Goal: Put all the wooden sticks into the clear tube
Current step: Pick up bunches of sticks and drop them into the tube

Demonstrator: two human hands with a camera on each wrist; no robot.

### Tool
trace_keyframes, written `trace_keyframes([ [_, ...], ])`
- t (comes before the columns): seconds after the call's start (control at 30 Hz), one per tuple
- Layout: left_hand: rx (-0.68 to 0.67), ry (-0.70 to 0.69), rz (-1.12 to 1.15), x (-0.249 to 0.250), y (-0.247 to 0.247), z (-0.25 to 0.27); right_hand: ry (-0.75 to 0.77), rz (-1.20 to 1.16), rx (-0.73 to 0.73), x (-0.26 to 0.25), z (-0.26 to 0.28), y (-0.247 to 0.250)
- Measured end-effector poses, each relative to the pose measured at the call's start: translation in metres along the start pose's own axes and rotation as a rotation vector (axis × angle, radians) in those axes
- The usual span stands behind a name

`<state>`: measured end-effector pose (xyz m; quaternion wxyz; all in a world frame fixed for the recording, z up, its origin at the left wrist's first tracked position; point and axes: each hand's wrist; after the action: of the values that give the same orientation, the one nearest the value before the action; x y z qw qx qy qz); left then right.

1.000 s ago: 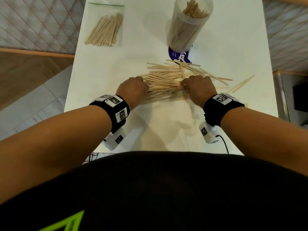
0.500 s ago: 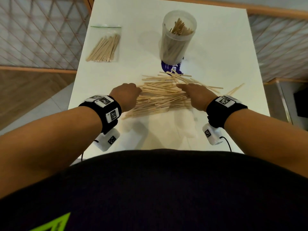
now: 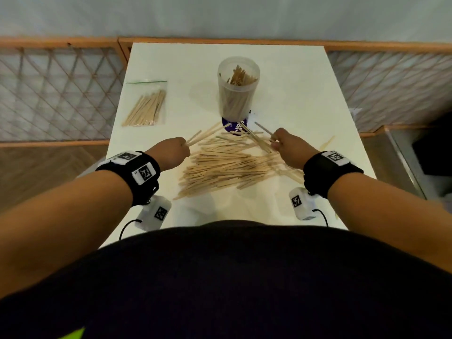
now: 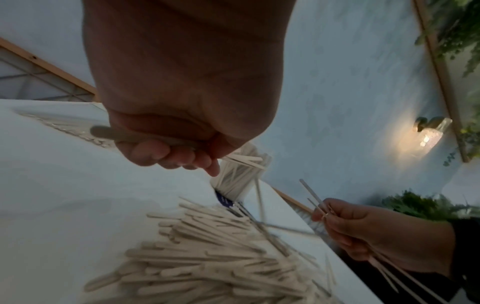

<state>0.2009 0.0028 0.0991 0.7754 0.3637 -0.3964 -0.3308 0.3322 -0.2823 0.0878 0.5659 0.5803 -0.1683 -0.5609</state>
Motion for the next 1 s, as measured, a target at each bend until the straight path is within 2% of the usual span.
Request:
trace_keyframes([
  [0.07, -0.014, 0.044, 0.195, 0.011, 0.007, 0.002, -0.014, -0.115, 0.025, -0.006, 0.002, 0.006],
  [0.13, -0.038, 0.029, 0.375, 0.026, 0.014, 0.005, -0.036, -0.232, 0.042, -0.015, 0.003, 0.011],
  [0.27, -0.06, -0.061, 0.581, 0.052, 0.029, 0.009, -0.126, -0.666, 0.115, -0.034, 0.003, 0.018],
  [0.4, -0.112, -0.156, 0.841, 0.083, 0.04, 0.01, -0.063, -0.933, 0.235, -0.064, 0.001, 0.036],
  [0.53, -0.128, -0.195, 0.907, 0.119, 0.047, 0.013, -0.012, -1.151, 0.369, -0.103, -0.008, 0.06],
  [0.67, -0.076, -0.179, 0.914, 0.137, 0.045, 0.011, -0.024, -1.274, 0.493, -0.127, -0.016, 0.072],
  [0.73, -0.046, -0.178, 0.938, 0.14, 0.045, 0.012, -0.025, -1.355, 0.478, -0.132, -0.017, 0.072],
  [0.83, -0.066, -0.224, 0.943, 0.141, 0.048, 0.014, -0.049, -1.474, 0.366, -0.137, -0.014, 0.069],
  [1.0, -0.21, -0.236, 1.024, 0.133, 0.05, 0.016, -0.002, -1.482, 0.208, -0.139, -0.011, 0.07],
])
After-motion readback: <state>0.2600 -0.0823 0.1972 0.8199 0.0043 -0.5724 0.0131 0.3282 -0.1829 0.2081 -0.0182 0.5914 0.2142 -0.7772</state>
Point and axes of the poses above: each hand's wrist, its own z-axis away from the middle knuckle, its own y-axis out of the back of the hand, x = y × z, and after that the axes turned 4 degrees about x, right-handed
